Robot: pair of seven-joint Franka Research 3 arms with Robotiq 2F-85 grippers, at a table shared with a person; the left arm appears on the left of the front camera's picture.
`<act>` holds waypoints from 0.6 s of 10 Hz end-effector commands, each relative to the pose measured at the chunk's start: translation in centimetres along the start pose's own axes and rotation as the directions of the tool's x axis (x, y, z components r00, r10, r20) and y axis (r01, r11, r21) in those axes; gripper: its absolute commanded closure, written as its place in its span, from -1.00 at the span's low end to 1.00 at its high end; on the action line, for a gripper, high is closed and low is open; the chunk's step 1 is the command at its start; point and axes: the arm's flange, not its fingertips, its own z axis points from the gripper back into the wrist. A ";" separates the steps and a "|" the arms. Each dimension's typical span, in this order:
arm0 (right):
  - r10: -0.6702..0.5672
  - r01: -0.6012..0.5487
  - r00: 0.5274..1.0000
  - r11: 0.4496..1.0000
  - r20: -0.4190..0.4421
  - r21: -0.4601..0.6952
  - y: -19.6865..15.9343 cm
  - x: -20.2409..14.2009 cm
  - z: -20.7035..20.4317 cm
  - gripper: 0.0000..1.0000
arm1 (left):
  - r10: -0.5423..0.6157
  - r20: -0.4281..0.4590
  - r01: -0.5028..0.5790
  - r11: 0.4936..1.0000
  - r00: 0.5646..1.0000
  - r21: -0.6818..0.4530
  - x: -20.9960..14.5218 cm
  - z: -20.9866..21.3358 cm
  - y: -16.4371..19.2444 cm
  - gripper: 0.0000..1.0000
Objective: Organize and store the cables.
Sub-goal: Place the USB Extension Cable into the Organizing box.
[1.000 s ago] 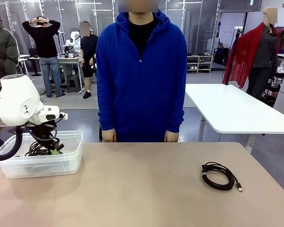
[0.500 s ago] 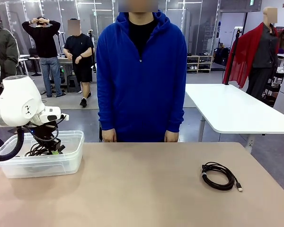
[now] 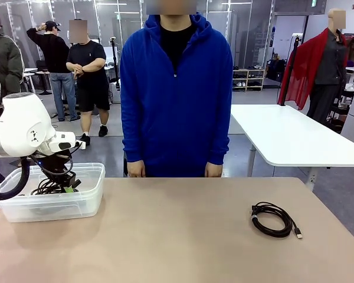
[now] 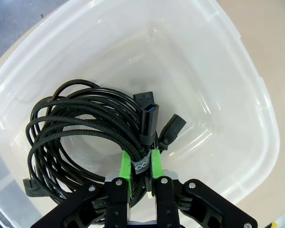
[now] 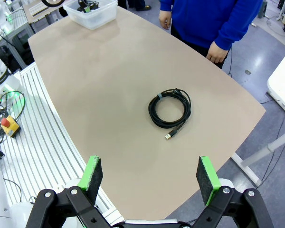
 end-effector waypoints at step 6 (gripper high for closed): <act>0.000 0.000 1.000 1.000 -0.001 -0.005 -0.1 0.0 -0.1 -1.00 | 0.018 0.014 -0.018 1.000 1.000 0.008 -0.5 0.9 -0.1 0.37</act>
